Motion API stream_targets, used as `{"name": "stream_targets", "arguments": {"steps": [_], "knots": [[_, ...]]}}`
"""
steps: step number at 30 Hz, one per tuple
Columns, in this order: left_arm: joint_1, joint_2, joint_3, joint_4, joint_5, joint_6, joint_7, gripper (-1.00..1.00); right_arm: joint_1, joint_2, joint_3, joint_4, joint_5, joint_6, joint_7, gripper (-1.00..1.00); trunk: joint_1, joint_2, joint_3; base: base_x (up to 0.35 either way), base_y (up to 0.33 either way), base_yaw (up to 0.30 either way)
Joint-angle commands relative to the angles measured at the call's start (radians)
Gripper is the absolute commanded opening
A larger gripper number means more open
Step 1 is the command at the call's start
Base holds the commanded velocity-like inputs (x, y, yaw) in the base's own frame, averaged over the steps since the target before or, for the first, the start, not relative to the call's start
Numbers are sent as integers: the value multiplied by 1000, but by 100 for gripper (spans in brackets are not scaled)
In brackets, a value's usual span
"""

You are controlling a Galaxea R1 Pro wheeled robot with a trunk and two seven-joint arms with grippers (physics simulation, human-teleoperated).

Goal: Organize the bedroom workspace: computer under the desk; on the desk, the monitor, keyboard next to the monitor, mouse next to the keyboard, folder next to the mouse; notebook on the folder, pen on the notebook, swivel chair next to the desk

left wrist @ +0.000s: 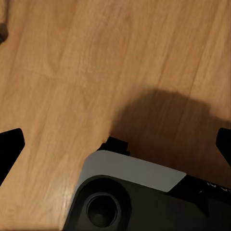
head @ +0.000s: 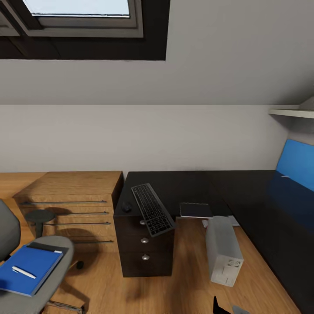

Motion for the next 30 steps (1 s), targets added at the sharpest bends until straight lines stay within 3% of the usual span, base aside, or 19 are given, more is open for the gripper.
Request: {"name": "stream_targets", "arguments": {"steps": [1, 5, 9, 10, 12, 17, 19, 30], "knots": [[-1, 2, -8, -2, 10, -6, 7, 100, -1, 0, 3, 0, -3, -3, -3, 100, 0, -1, -1, -55, -42, 0], [-1, 12, -7, -5, 9, -9, 8, 100, -1, 1, 3, 0, -3, -3, -3, 100, 0, -1, -1, -24, -18, 0], [-3, 34, -6, -3, 11, -9, 7, 100, -1, 1, 3, 0, -3, -2, -3, 100, -15, 27, 12, -6, -5, 0], [-29, 56, -4, 24, 17, 0, -4, 100, -1, 1, 3, 0, -3, -1, -3, 100, -19, 34, 15, -1, -1, 0], [-54, 61, -4, 67, 19, 3, -30, 100, -1, 1, 3, 0, -3, -1, -3, 100, -27, 48, 21, 0, 0, 0], [-125, 64, -3, 200, 22, 12, -161, 100, -1, 1, 3, 1, -3, -1, -3, 100, -46, 83, 37, 0, 0, 0], [-141, 64, -2, 230, 23, 23, -187, 100, -1, 1, 3, 1, -3, -1, -3, 100, -54, 97, 43, 0, 0, 0], [-158, 57, -2, 261, 22, 41, -215, 100, -1, 1, 4, 0, -3, -1, -3, 100, -96, 174, 77, 0, 0, 0]]}}
